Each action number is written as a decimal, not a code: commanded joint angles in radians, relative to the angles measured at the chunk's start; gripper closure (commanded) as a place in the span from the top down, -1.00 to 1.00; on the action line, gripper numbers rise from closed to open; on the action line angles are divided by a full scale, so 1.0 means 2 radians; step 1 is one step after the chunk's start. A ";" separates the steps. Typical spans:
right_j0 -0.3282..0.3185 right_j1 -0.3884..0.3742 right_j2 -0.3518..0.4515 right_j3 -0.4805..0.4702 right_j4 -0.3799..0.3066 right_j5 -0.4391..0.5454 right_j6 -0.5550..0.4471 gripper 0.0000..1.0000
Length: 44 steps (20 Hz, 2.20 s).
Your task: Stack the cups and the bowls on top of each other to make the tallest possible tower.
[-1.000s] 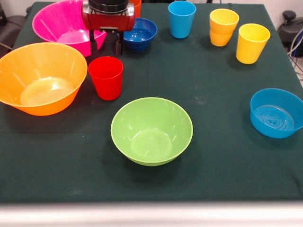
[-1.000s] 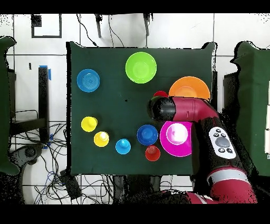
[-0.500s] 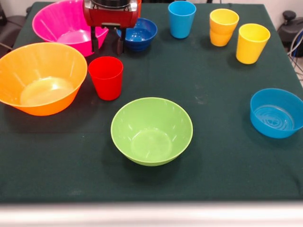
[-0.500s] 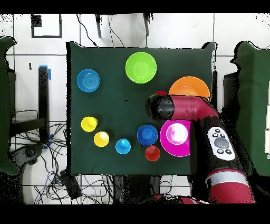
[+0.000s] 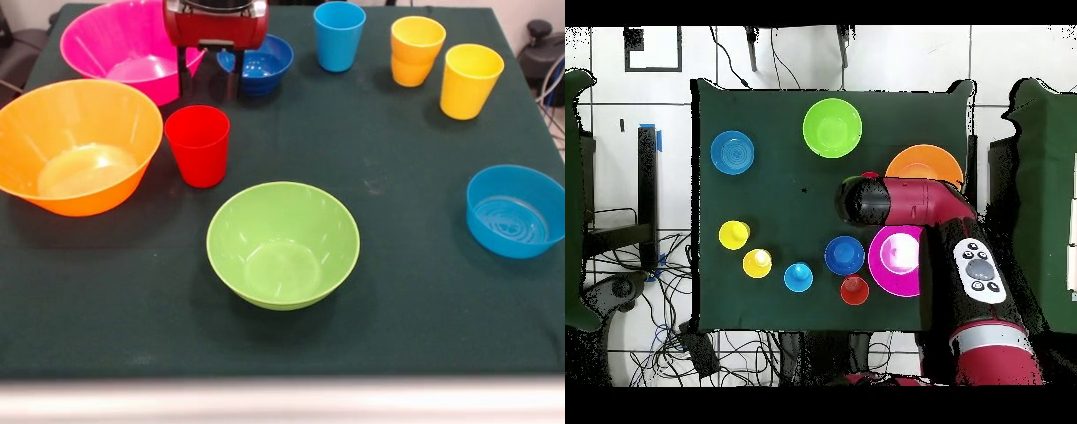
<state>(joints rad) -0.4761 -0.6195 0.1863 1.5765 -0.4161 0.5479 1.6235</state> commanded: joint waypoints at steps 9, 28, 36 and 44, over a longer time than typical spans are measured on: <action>0.011 0.025 0.032 -0.031 0.004 0.033 0.002 1.00; 0.014 0.039 0.035 -0.045 0.007 0.027 0.008 1.00; 0.023 0.041 0.032 -0.051 0.009 0.028 0.016 1.00; 0.037 0.053 0.025 -0.067 0.011 0.031 0.030 1.00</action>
<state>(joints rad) -0.4521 -0.5923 0.1871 1.4970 -0.4101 0.5481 1.6235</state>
